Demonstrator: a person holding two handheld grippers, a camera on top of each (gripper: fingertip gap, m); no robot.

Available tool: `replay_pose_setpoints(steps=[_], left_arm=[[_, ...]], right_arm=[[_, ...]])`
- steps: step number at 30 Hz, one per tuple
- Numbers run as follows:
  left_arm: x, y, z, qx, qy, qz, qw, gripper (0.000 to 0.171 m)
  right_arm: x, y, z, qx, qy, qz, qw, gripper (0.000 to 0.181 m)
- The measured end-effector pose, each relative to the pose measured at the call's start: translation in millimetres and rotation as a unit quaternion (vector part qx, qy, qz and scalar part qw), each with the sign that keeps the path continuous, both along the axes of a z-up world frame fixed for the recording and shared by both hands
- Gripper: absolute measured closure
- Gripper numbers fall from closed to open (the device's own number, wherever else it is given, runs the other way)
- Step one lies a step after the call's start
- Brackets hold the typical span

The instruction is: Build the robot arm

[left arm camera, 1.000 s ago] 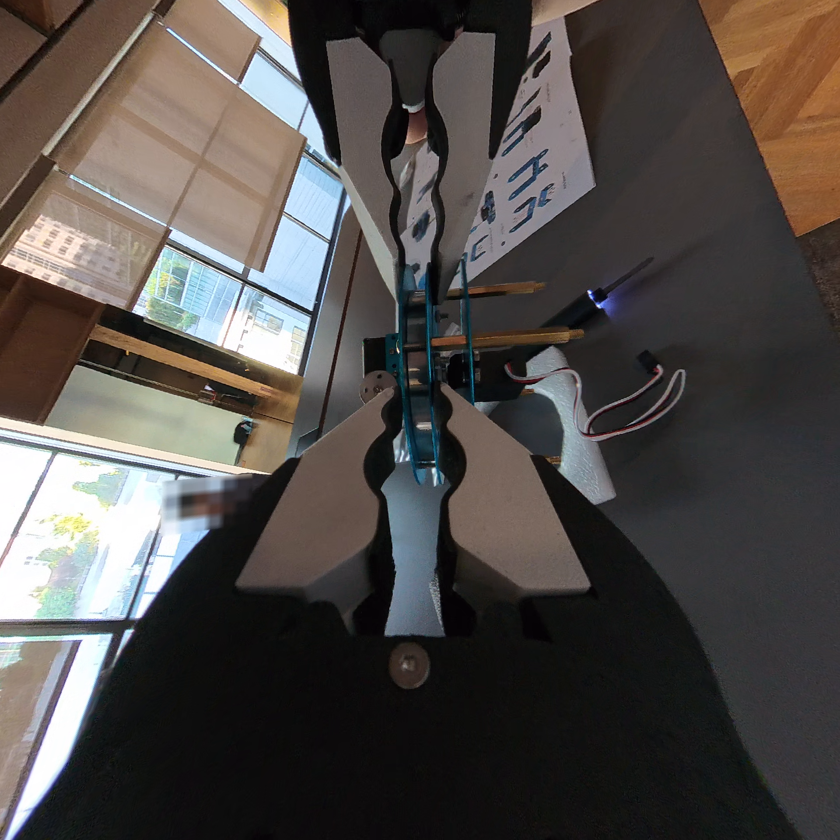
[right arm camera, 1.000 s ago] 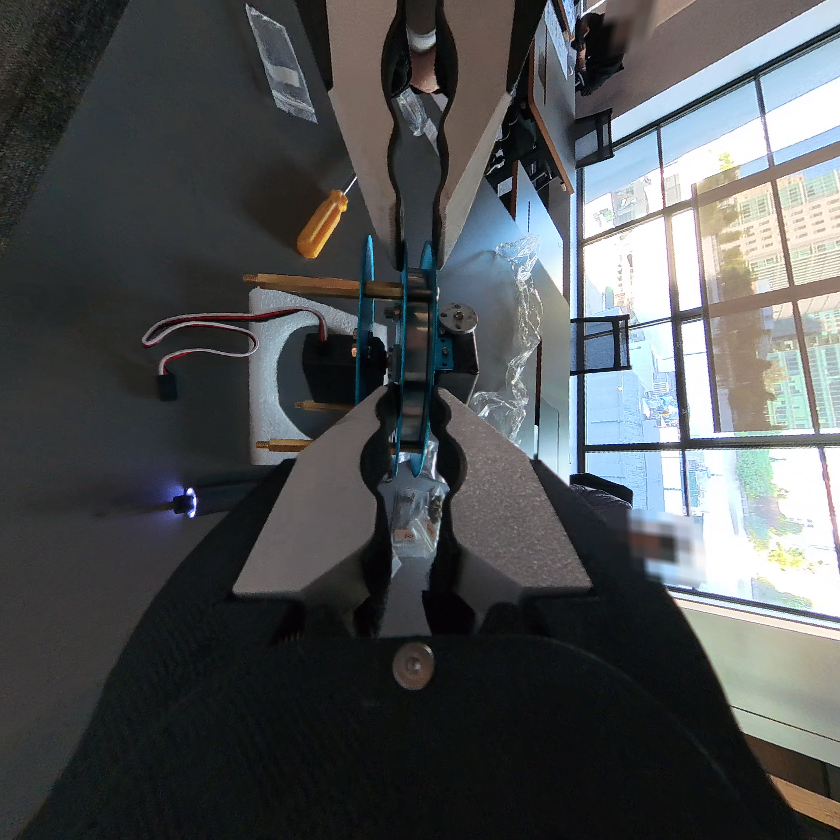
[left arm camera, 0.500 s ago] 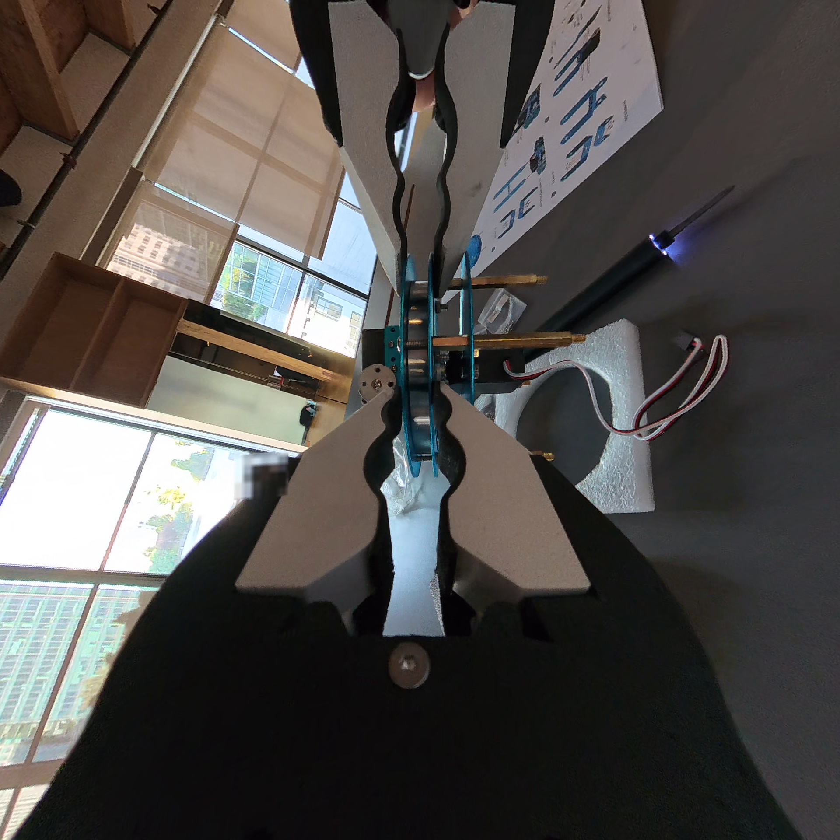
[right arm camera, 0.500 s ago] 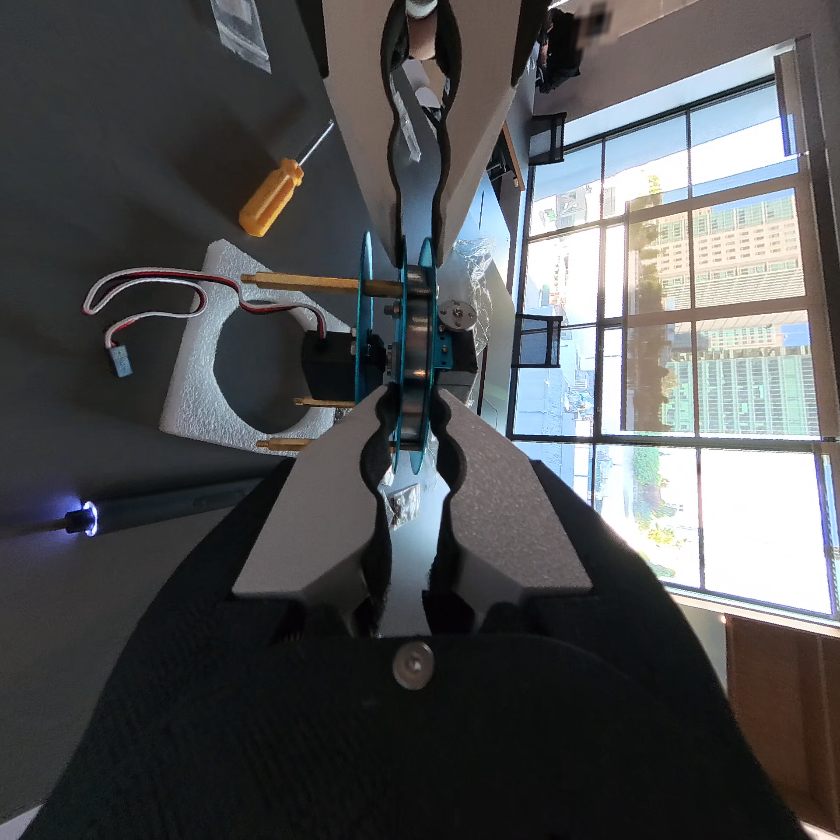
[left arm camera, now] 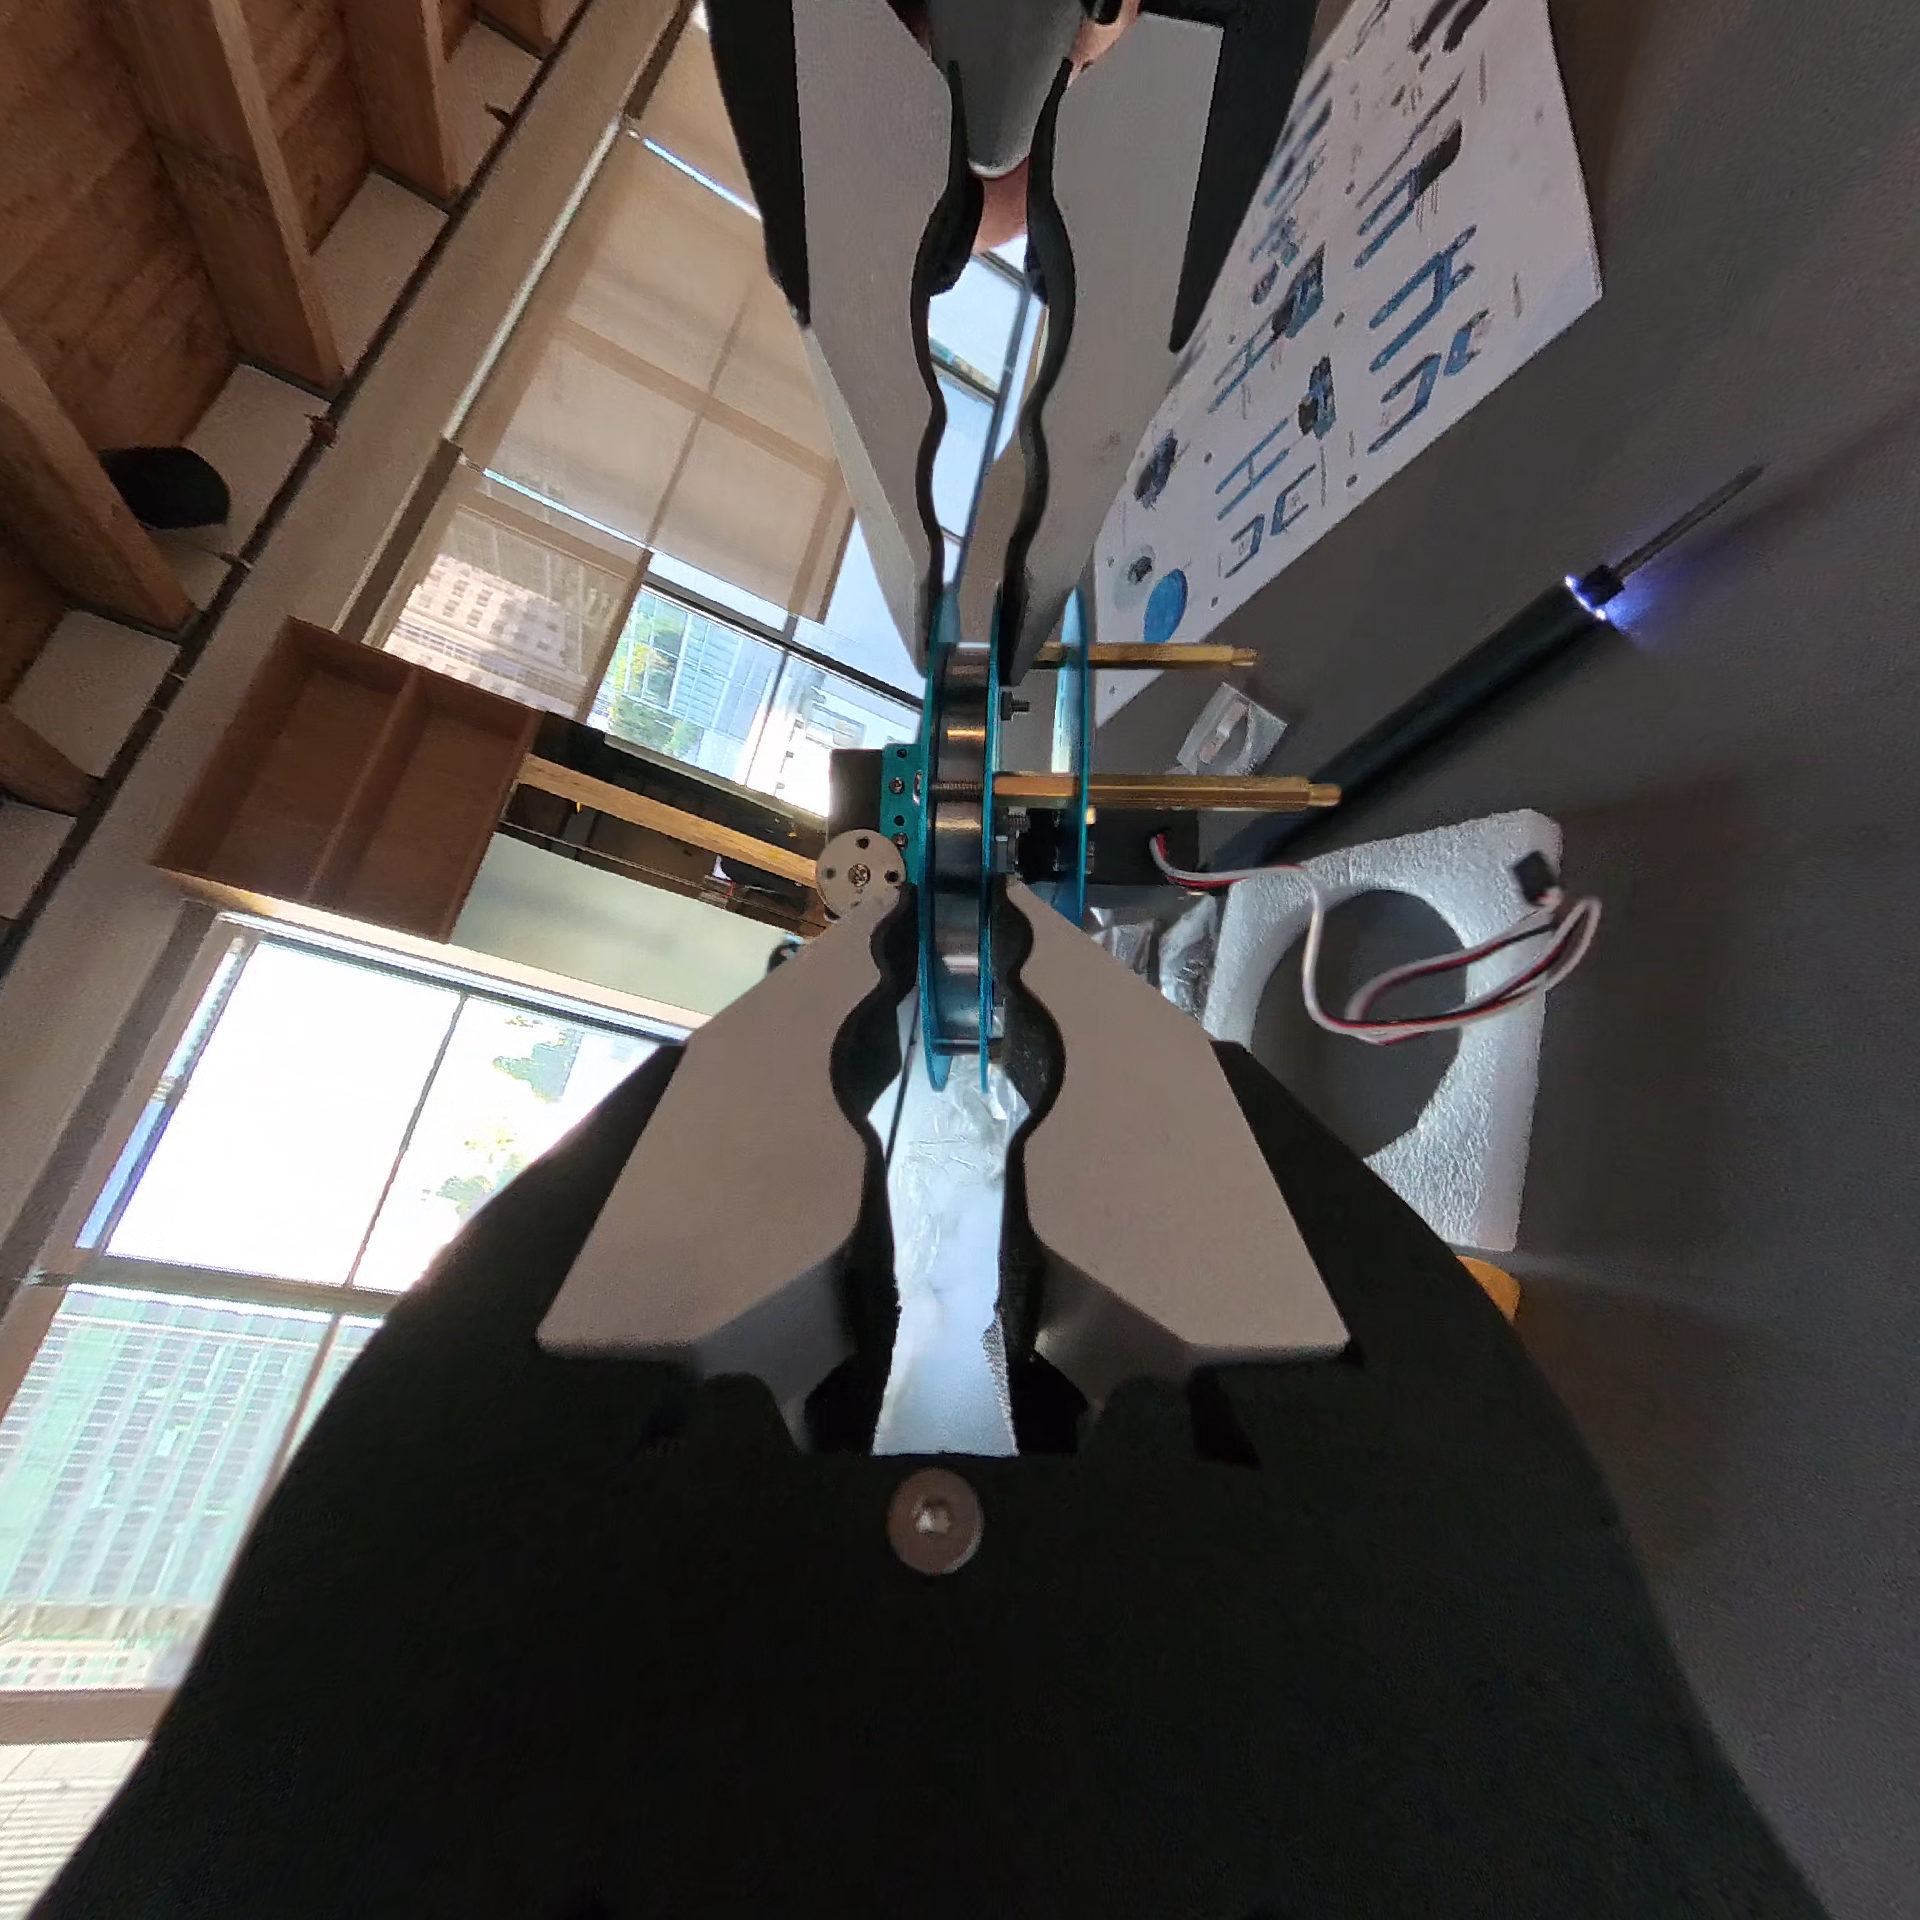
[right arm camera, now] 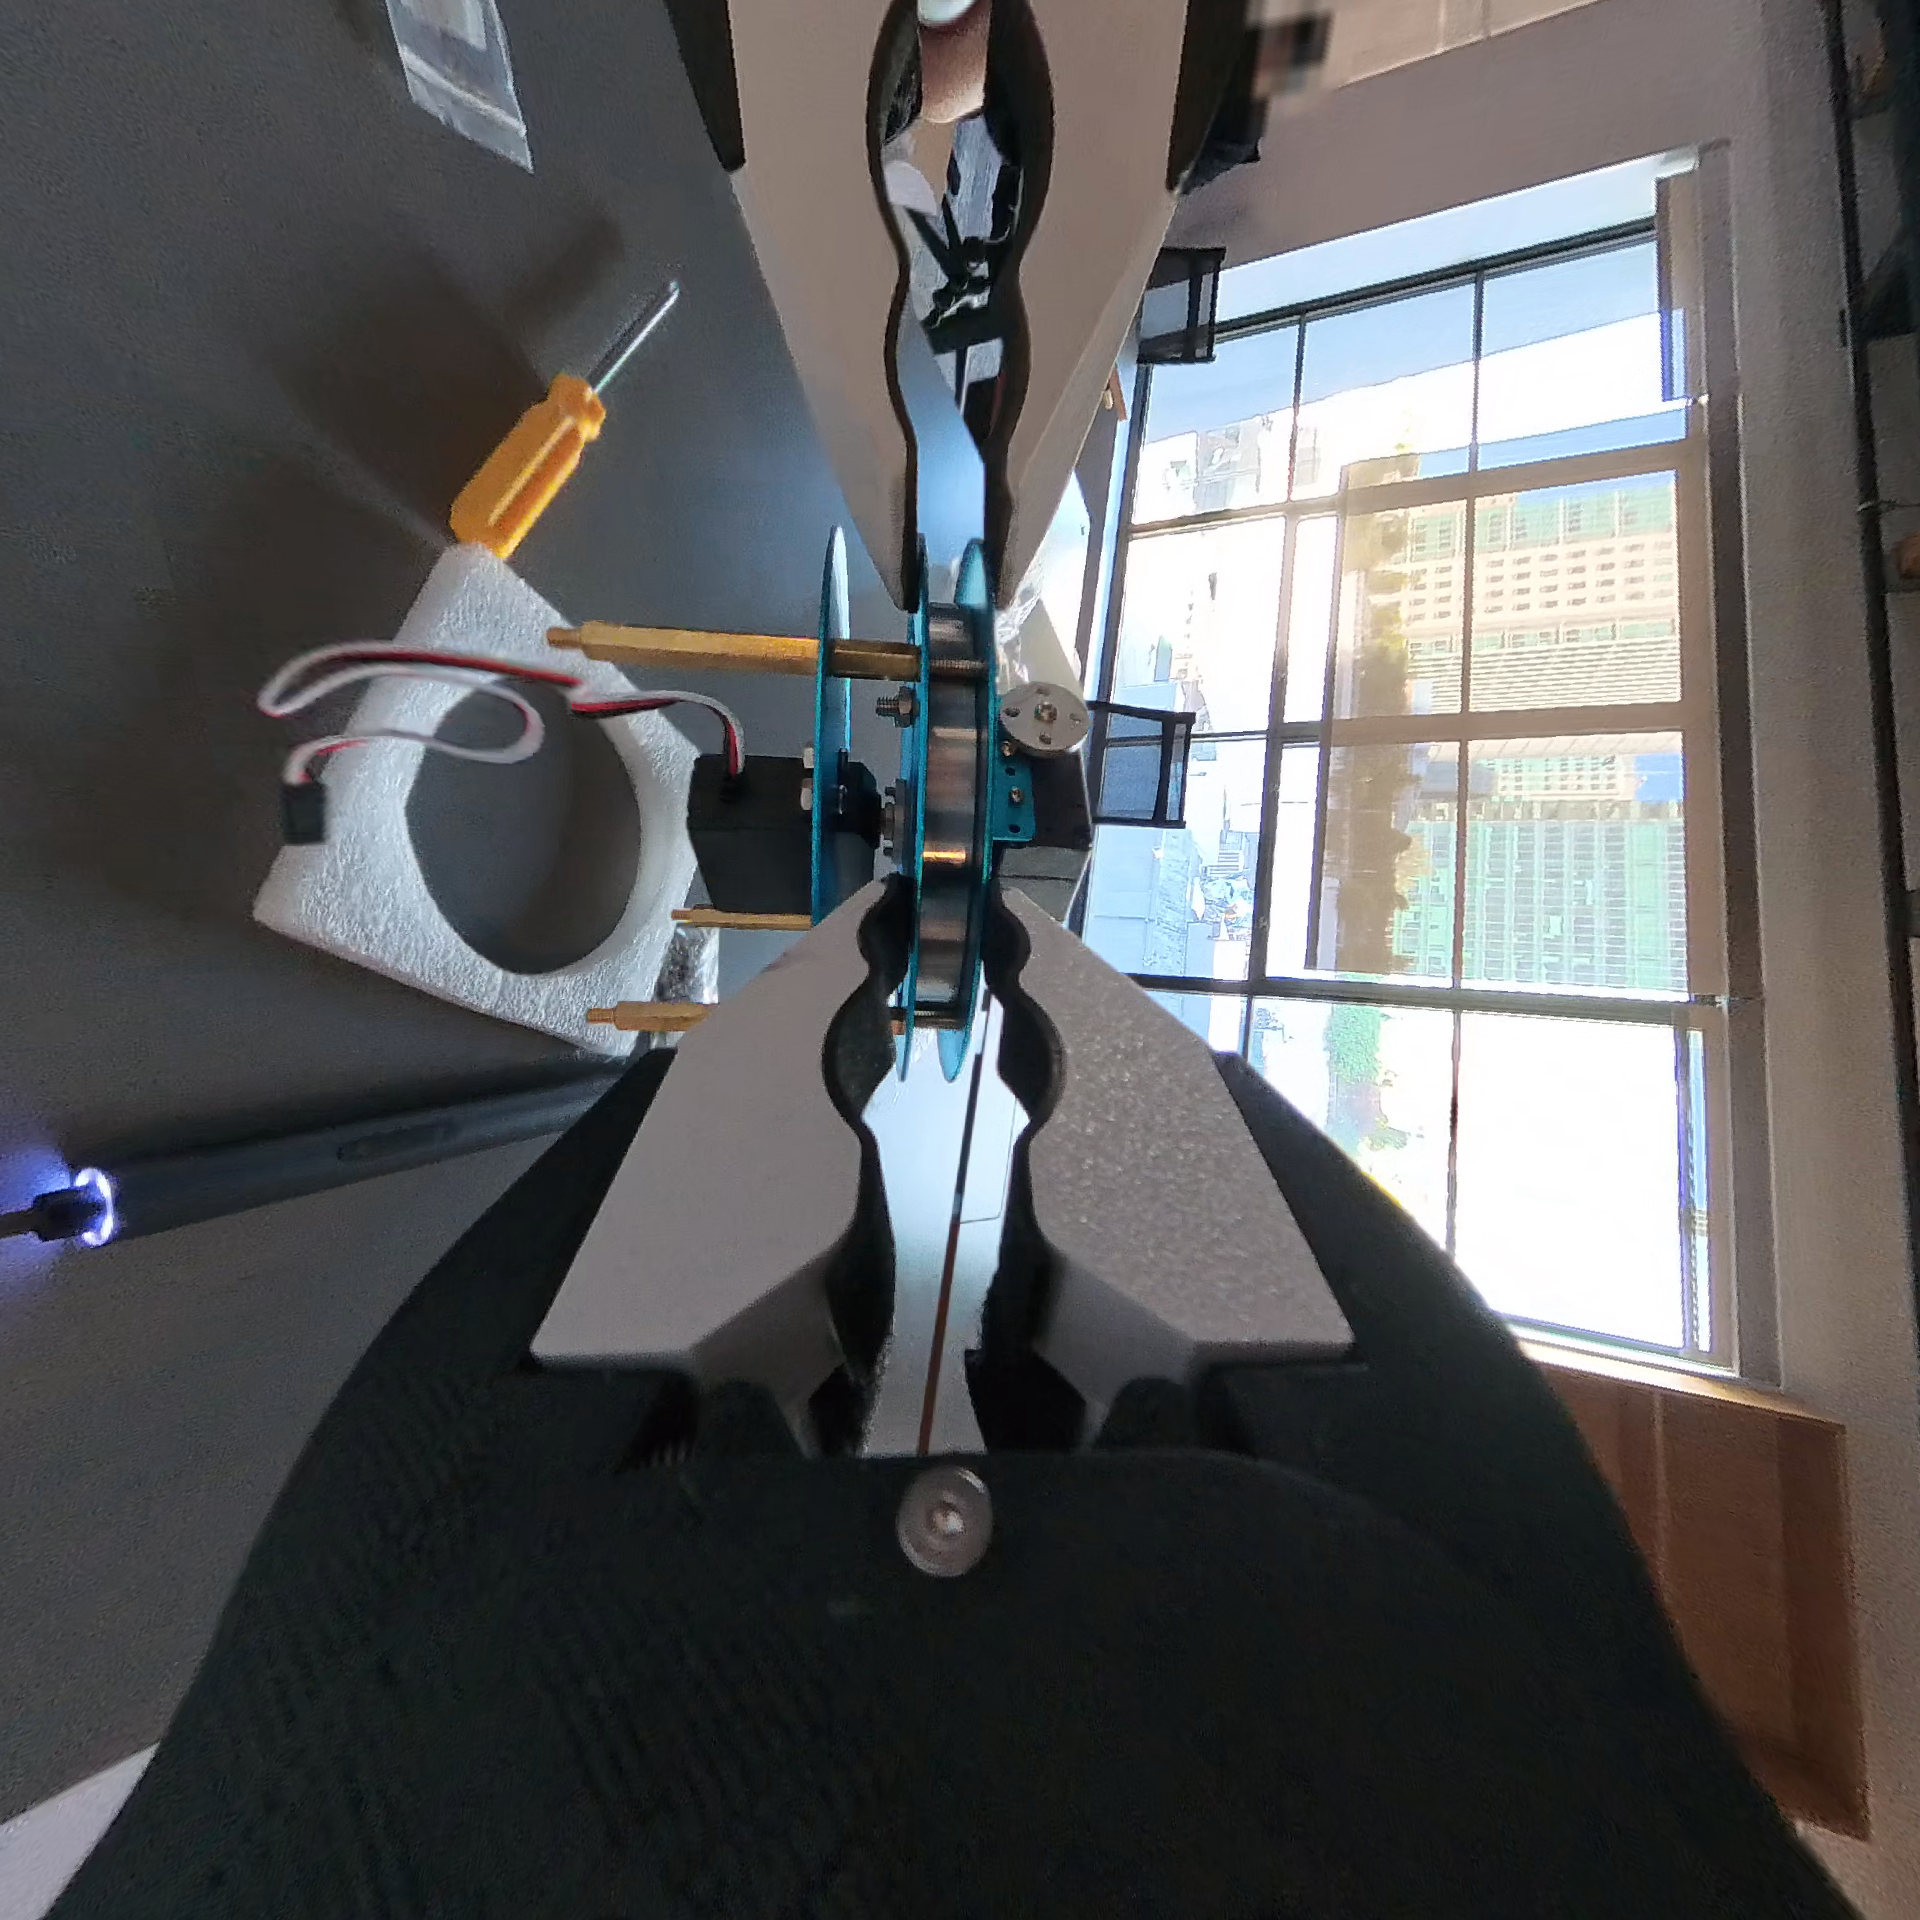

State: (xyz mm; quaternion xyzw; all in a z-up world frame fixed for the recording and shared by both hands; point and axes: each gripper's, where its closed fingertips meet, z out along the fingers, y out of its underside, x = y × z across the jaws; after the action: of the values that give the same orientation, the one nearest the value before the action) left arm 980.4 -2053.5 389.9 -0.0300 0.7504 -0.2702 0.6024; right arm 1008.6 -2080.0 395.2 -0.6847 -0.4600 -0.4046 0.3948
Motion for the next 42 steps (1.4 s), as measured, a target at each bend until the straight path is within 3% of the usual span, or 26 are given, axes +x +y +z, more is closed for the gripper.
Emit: replay_pose_setpoints(steps=[5, 9, 19, 23, 29, 36, 42], left_arm=[[-14, -8, 15, 0.010, -0.032, 0.003, 0.999, 0.161], [-17, -6, 24, 0.062, -0.064, 0.025, 0.996, 0.161], [-3, 72, 27, 0.098, -0.066, 0.109, 0.987, 0.161], [-2, 106, 13, 0.105, -0.063, 0.143, 0.982, 0.161], [2, 139, -28, 0.123, -0.043, 0.169, 0.977, 0.161], [25, 151, -67, 0.137, -0.020, 0.173, 0.975, 0.161], [38, 151, -79, 0.154, -0.032, 0.168, 0.973, 0.161]], right_arm=[[-14, -7, 16, 0.021, -0.034, 0.009, 0.999, 0.170], [-18, -6, 26, 0.044, -0.067, 0.014, 0.997, 0.170], [-4, 73, 31, 0.092, -0.075, 0.048, 0.992, 0.170], [-2, 109, 17, 0.103, -0.054, 0.070, 0.991, 0.170], [5, 145, -25, 0.087, -0.045, 0.080, 0.992, 0.170], [26, 155, -62, 0.067, -0.044, 0.064, 0.995, 0.170], [39, 156, -73, 0.081, -0.079, 0.059, 0.992, 0.170]])
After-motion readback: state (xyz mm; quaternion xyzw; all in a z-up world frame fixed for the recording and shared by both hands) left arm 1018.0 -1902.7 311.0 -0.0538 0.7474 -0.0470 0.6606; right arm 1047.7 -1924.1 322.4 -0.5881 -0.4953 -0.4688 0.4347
